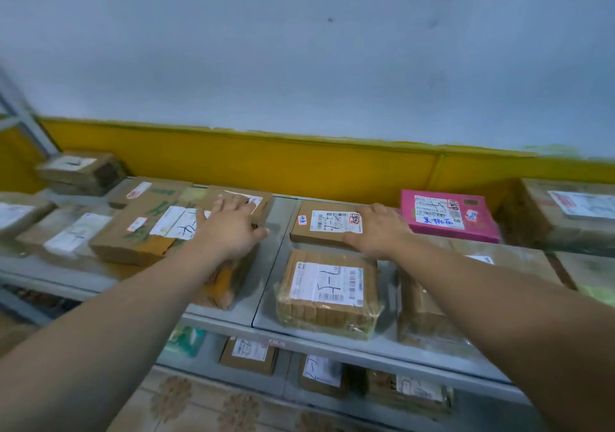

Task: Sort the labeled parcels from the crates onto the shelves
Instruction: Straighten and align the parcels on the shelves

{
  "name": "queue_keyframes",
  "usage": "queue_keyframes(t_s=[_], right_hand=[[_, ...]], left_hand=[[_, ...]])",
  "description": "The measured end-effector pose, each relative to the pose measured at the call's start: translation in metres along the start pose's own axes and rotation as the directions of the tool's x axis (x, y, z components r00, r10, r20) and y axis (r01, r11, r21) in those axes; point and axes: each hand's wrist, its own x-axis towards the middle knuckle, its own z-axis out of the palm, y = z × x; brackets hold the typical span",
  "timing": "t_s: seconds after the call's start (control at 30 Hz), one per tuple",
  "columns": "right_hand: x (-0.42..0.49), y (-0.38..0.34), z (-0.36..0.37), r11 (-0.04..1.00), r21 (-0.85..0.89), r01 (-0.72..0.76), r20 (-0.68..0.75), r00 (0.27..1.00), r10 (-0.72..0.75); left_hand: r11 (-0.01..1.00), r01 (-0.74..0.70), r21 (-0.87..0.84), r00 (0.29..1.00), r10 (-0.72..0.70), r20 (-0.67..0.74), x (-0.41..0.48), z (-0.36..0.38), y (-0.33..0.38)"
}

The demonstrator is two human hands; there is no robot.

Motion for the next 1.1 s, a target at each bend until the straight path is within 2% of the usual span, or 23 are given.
queue_keyframes(t_s=[0.3, 0.43, 0.63, 0.97, 1.1], right_hand=[[0.078, -0.016, 0.027, 0.998, -0.009, 0.063, 0.095, 0.994, -0.062], [0.108, -0.017, 0.051, 0.995, -0.017, 0.101, 0.18, 0.979, -0.096], [0.127, -0.009, 0.081, 0.994, -0.072, 0.081, 0.31, 0.949, -0.055], [0.143, -0.01, 0.077, 0.983, -0.138, 0.124, 0.305, 0.949, -0.077], [0.14, -0.03, 0.061, 0.987, -0.083, 0.137, 0.251, 0.961, -0.112]], left_hand=[[0.992, 0.127, -0.006, 0.988, -0.126, 0.091, 0.04, 0.009, -0.032], [0.985, 0.166, -0.04, 0.983, -0.162, 0.09, 0.05, 0.033, -0.037], [0.982, 0.172, -0.08, 0.984, -0.167, 0.061, 0.052, 0.036, -0.04], [0.98, 0.174, -0.093, 0.984, -0.169, 0.063, 0.048, 0.033, -0.04], [0.968, 0.183, -0.171, 0.982, -0.173, 0.074, 0.05, 0.021, -0.044]])
